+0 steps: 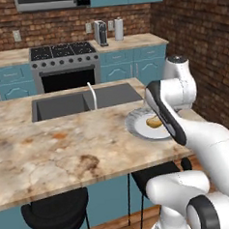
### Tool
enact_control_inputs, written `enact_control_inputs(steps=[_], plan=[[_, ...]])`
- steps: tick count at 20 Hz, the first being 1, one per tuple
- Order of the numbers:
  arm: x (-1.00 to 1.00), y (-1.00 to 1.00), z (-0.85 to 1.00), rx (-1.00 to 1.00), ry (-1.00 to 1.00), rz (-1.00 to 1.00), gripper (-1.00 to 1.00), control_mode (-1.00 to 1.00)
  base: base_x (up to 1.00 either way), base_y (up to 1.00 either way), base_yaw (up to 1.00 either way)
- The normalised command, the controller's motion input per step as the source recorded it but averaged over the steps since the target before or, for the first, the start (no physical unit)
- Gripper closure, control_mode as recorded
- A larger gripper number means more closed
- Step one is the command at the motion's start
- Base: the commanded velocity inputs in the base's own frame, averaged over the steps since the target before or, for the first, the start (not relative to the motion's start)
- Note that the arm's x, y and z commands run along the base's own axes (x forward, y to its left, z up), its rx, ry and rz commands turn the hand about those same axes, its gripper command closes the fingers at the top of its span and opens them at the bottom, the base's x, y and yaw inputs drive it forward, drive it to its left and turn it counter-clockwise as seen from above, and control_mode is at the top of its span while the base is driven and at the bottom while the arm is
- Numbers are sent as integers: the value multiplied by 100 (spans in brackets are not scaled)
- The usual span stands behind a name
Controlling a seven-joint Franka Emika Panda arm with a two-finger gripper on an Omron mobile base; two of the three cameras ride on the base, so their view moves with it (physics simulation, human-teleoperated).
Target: Move the hot dog bun to the plate on the dining table and place the condiment next to that plate. Then navigate to the fridge and take the sausage and place it on the plate as well.
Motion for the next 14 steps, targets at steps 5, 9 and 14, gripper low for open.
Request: enact_control_inputs(steps=[5, 9, 14], plan=[[-90, 11, 13, 0, -11, 17, -100, -100, 0, 0, 0], [-86, 24, 15, 0, -8, 15, -100, -100, 0, 0, 0], [-82, 17, 9, 0, -10, 11, -100, -100, 0, 0, 0]])
